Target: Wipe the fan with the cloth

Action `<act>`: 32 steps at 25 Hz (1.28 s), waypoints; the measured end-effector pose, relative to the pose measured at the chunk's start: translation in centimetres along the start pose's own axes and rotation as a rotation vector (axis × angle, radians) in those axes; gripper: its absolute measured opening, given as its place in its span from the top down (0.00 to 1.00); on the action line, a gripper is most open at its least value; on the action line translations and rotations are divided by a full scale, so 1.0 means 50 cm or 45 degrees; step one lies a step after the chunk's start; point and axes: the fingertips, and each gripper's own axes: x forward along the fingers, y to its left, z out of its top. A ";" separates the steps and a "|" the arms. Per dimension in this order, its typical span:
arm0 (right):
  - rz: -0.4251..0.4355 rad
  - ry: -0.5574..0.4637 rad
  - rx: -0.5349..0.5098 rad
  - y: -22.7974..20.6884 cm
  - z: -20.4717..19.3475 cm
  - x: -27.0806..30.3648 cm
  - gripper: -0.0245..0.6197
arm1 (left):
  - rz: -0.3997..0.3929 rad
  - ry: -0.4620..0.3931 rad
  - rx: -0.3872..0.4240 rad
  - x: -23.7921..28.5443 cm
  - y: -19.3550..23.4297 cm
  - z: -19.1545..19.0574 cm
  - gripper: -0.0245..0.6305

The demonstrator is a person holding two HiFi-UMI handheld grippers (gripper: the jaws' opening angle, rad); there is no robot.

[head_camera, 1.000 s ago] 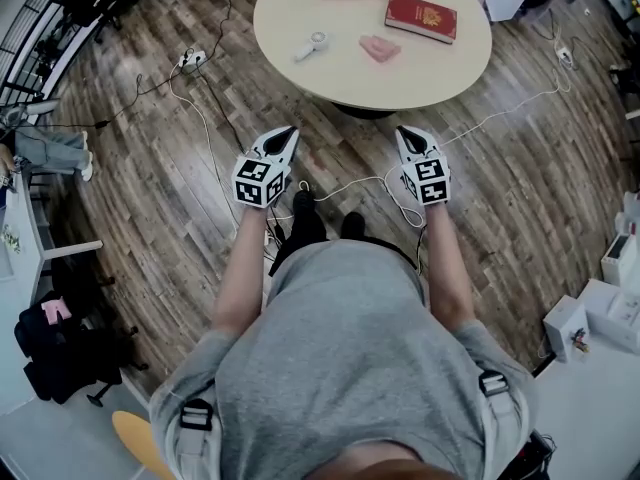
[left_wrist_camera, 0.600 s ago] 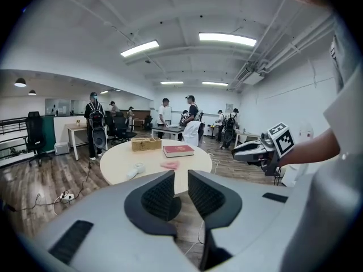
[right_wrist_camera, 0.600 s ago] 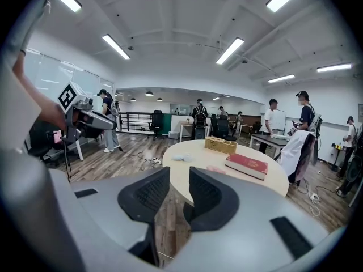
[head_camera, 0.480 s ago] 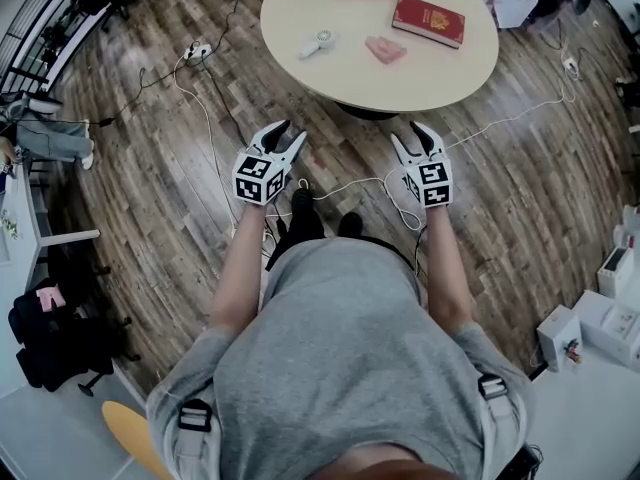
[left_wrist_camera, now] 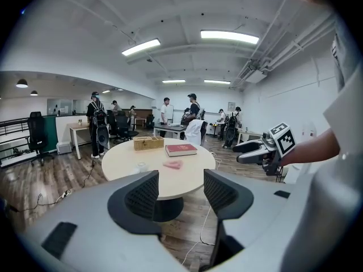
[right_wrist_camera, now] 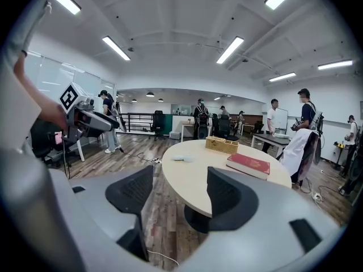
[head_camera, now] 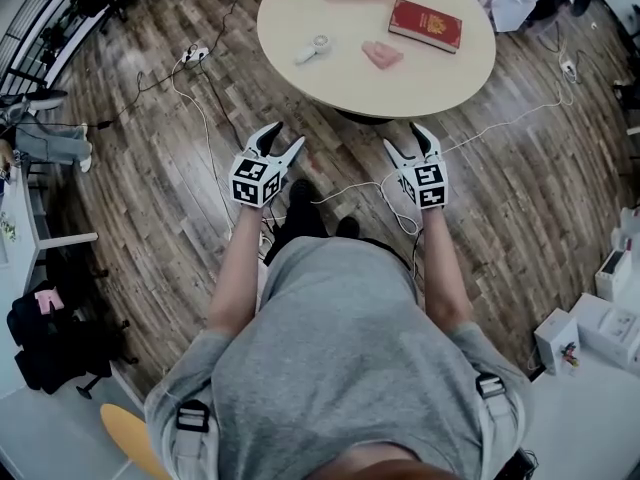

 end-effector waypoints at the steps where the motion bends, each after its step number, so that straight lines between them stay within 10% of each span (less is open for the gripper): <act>1: -0.001 0.001 0.001 -0.001 0.000 0.003 0.49 | 0.000 0.001 -0.001 0.004 0.004 0.002 0.58; 32: -0.097 0.228 0.127 -0.259 0.032 0.406 0.49 | -0.235 0.152 -0.006 0.456 0.310 0.082 0.58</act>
